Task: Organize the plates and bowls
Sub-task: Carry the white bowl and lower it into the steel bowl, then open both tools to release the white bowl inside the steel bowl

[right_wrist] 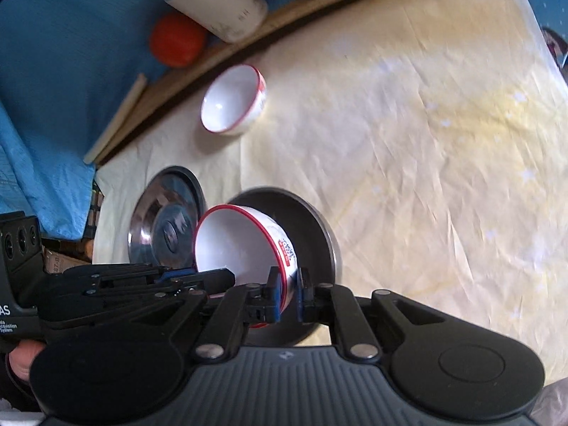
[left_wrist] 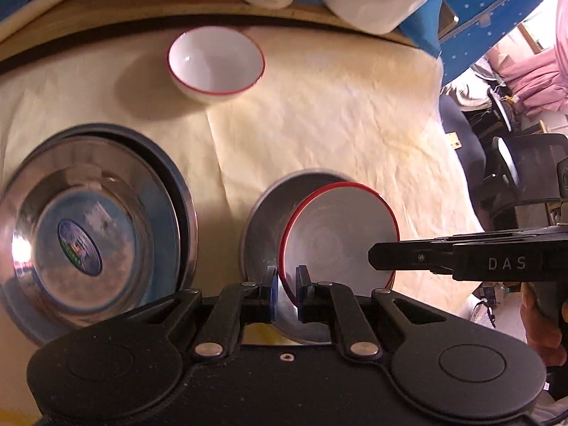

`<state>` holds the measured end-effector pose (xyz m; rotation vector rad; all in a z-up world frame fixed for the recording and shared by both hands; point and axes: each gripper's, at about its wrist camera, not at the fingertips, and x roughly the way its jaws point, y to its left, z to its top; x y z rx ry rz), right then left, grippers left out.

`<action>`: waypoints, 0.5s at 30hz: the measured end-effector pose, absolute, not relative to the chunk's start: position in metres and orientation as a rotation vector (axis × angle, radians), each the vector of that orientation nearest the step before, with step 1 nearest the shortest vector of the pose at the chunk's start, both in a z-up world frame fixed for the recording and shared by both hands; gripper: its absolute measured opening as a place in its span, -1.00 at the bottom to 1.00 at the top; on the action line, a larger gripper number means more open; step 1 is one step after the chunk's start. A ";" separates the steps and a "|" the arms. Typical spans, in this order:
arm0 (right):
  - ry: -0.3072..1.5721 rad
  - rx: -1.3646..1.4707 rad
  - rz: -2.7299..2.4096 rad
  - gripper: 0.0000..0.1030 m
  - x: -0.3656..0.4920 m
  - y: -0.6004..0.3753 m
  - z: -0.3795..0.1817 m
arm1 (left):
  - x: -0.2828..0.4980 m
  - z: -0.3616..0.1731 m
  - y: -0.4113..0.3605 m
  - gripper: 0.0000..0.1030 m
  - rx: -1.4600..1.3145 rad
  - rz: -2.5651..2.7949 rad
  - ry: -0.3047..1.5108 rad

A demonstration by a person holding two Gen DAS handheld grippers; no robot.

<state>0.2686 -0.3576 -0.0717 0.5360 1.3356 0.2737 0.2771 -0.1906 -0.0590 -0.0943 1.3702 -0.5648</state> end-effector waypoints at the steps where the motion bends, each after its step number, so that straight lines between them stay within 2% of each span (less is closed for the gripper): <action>1: 1.341 0.534 0.275 -0.82 0.268 -0.358 -0.074 | 0.276 -0.061 -0.192 -0.80 -0.090 -0.559 1.378; 15: 1.384 0.508 0.272 -0.75 0.279 -0.352 -0.091 | 0.279 -0.067 -0.197 -0.74 -0.076 -0.501 1.390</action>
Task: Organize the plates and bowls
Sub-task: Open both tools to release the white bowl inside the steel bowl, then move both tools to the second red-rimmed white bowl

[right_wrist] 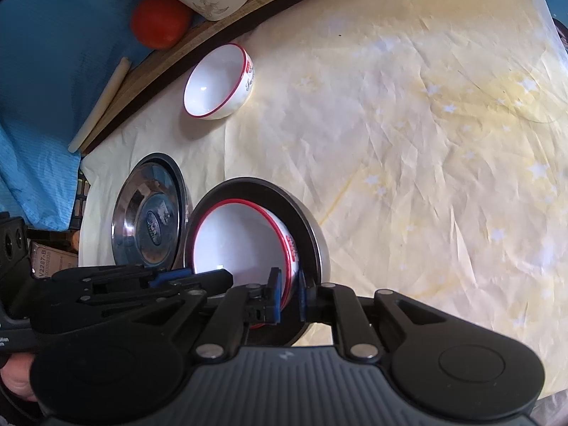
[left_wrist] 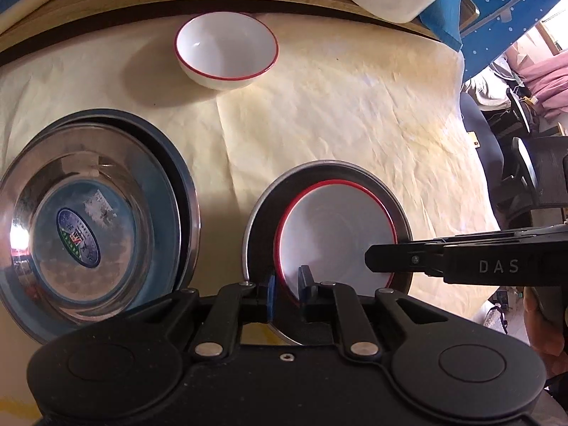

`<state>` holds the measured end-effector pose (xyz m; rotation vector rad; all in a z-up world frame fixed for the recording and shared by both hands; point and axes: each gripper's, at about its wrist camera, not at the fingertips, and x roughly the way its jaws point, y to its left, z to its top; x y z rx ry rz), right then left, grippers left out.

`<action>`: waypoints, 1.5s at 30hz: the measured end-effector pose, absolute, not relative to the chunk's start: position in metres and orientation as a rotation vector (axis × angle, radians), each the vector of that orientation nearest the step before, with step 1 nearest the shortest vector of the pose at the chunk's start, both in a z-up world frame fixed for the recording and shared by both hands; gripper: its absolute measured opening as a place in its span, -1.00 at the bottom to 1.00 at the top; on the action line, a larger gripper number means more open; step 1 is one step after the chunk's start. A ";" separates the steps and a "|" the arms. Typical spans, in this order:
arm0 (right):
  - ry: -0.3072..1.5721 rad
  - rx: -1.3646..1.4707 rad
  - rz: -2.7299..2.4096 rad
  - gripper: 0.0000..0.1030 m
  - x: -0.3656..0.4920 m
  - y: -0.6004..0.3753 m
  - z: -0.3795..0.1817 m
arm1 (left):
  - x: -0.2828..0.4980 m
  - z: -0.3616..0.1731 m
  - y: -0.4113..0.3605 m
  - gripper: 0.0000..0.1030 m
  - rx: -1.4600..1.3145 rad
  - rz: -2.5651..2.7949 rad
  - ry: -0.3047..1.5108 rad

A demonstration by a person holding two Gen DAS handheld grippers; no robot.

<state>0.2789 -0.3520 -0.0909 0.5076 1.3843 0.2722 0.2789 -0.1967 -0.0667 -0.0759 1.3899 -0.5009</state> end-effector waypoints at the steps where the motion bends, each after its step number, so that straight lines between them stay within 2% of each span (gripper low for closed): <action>1: 1.386 0.506 0.272 -0.74 0.279 -0.350 -0.091 | 0.279 -0.066 -0.196 -0.74 -0.076 -0.501 1.390; 20: 1.413 0.501 0.282 -0.61 0.282 -0.350 -0.092 | 0.284 -0.067 -0.197 -0.69 -0.069 -0.506 1.405; 24: 1.406 0.510 0.287 -0.46 0.282 -0.352 -0.089 | 0.286 -0.066 -0.197 -0.66 -0.075 -0.516 1.409; 30: 1.394 0.519 0.288 -0.38 0.282 -0.357 -0.083 | 0.286 -0.065 -0.195 -0.62 -0.083 -0.526 1.415; 35: 1.368 0.522 0.297 -0.21 0.278 -0.363 -0.071 | 0.285 -0.052 -0.187 -0.42 -0.113 -0.535 1.387; 38: 1.345 0.513 0.291 -0.01 0.277 -0.365 -0.062 | 0.287 -0.043 -0.181 -0.37 -0.131 -0.531 1.360; 39: 1.337 0.498 0.282 0.09 0.277 -0.366 -0.059 | 0.287 -0.041 -0.179 -0.31 -0.133 -0.526 1.351; 41: 1.320 0.491 0.277 0.12 0.276 -0.369 -0.055 | 0.289 -0.035 -0.175 -0.10 -0.123 -0.497 1.326; 45: 1.286 0.491 0.273 0.28 0.275 -0.373 -0.048 | 0.299 -0.028 -0.161 0.03 -0.155 -0.438 1.283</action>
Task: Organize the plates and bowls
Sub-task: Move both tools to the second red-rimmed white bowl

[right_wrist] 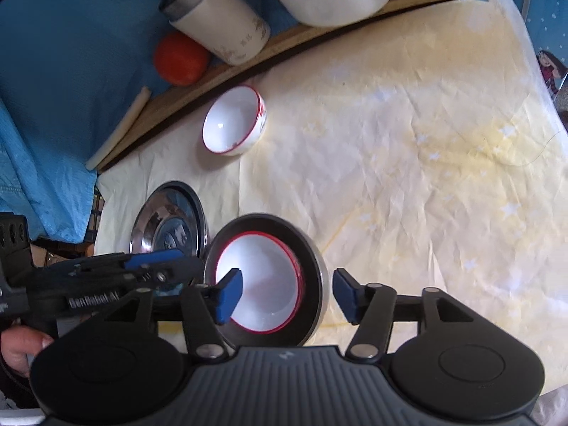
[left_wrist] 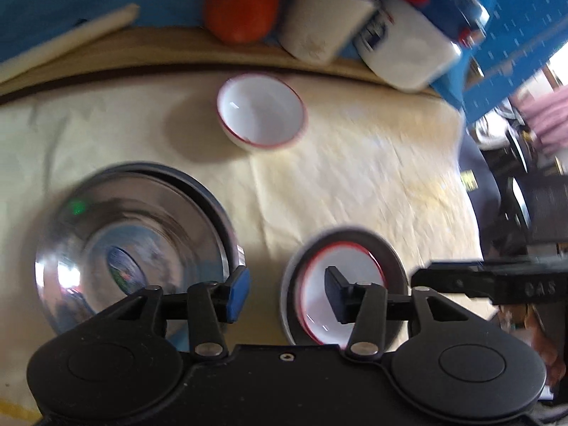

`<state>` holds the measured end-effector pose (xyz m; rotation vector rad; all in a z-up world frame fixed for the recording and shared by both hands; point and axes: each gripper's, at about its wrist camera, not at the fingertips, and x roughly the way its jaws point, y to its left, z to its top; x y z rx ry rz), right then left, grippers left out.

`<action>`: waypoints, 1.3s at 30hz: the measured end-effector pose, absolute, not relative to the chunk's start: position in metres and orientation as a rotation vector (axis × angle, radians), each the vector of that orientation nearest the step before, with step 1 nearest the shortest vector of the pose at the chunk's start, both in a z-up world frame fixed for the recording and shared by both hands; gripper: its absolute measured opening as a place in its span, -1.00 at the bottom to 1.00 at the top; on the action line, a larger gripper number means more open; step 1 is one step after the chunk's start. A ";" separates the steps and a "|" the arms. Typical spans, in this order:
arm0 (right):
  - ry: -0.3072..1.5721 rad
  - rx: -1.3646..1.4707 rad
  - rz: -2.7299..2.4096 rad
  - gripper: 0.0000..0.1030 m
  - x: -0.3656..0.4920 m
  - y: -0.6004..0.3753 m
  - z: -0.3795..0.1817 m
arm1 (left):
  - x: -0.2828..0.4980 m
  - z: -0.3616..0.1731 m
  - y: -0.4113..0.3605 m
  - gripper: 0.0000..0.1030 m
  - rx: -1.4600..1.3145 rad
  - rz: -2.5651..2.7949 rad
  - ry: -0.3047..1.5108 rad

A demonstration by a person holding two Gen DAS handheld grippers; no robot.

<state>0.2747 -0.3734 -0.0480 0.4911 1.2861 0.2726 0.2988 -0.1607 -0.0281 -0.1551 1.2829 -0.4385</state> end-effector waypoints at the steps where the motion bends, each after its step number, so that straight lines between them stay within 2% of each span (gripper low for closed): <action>1: 1.277 0.489 0.272 0.37 0.275 -0.374 -0.046 | 0.302 -0.026 -0.157 0.15 -0.155 -0.416 1.266; 5: 1.234 0.472 0.265 0.64 0.275 -0.379 -0.038 | 0.313 -0.019 -0.142 0.66 -0.154 -0.318 1.183; 11: 1.093 0.418 0.233 0.98 0.282 -0.383 -0.024 | 0.332 -0.018 -0.129 0.92 -0.164 -0.214 1.105; 23: 0.948 0.296 0.210 0.99 0.306 -0.359 -0.023 | 0.355 -0.025 -0.133 0.98 -0.111 -0.115 1.005; 39: 0.921 0.170 0.190 0.99 0.354 -0.322 -0.056 | 0.393 -0.063 -0.152 0.98 -0.089 -0.108 1.082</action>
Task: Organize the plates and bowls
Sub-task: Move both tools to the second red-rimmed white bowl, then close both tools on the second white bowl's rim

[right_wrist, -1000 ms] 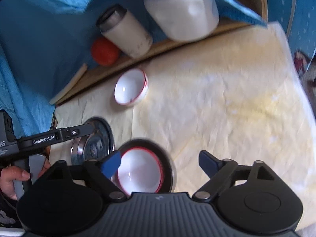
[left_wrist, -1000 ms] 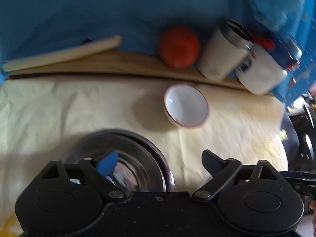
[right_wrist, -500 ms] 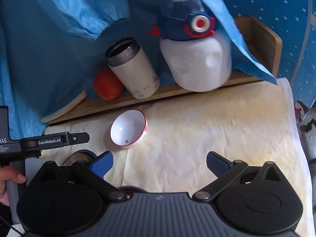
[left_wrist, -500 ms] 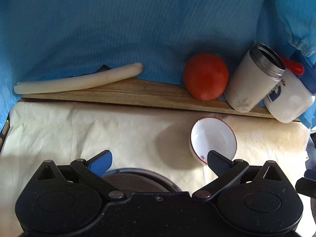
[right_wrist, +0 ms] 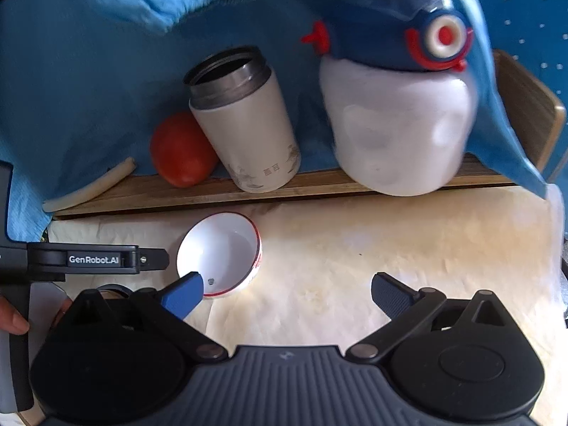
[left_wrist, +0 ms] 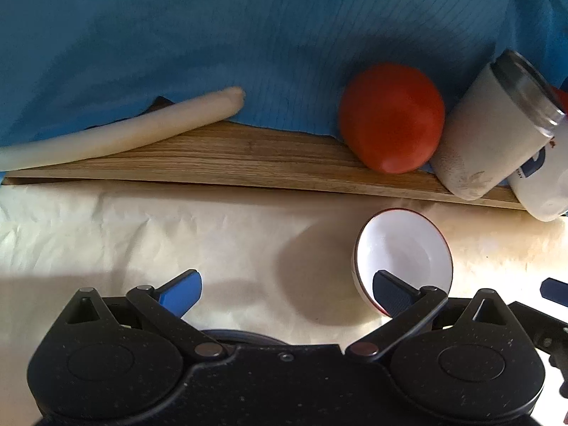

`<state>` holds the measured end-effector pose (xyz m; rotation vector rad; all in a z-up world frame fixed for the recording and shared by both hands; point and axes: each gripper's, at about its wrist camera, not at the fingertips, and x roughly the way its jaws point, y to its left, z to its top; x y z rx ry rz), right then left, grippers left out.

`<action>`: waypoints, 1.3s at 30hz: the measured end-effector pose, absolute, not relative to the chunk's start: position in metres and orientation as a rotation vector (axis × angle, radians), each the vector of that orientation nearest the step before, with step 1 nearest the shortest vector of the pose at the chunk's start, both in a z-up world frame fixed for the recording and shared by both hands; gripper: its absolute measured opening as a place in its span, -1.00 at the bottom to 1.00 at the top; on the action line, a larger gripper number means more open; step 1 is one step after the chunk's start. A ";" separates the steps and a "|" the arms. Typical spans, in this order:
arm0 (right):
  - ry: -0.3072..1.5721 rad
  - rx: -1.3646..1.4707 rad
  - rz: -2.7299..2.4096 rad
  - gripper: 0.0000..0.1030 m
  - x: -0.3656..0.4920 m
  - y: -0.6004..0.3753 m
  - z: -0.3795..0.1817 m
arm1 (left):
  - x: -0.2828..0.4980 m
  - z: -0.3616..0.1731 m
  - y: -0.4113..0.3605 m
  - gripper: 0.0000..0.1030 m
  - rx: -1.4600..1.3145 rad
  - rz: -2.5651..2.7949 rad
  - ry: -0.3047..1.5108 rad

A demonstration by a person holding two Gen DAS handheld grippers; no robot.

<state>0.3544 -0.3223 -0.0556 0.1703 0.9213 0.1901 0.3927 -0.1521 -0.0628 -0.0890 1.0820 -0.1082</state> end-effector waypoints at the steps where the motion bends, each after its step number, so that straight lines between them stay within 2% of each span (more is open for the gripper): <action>1: 0.923 0.163 0.186 0.99 0.357 -0.321 -0.059 | 0.395 -0.065 -0.153 0.98 -0.090 -0.110 1.085; 14: 0.939 0.085 0.199 0.97 0.386 -0.306 -0.086 | 0.414 -0.082 -0.165 0.98 -0.064 -0.144 1.114; 17: 0.942 0.055 0.200 0.90 0.388 -0.303 -0.088 | 0.415 -0.085 -0.167 0.98 -0.051 -0.151 1.119; 22: 0.958 0.051 0.229 0.66 0.392 -0.300 -0.094 | 0.417 -0.088 -0.169 0.98 -0.045 -0.179 1.128; 27: 0.977 0.052 0.247 0.55 0.394 -0.296 -0.098 | 0.419 -0.089 -0.173 0.97 -0.028 -0.191 1.132; 33: 0.976 0.057 0.260 0.26 0.396 -0.294 -0.099 | 0.424 -0.090 -0.180 0.78 -0.020 -0.205 1.128; 39: 0.974 0.073 0.282 -0.10 0.399 -0.292 -0.098 | 0.420 -0.087 -0.182 0.37 -0.024 -0.247 1.120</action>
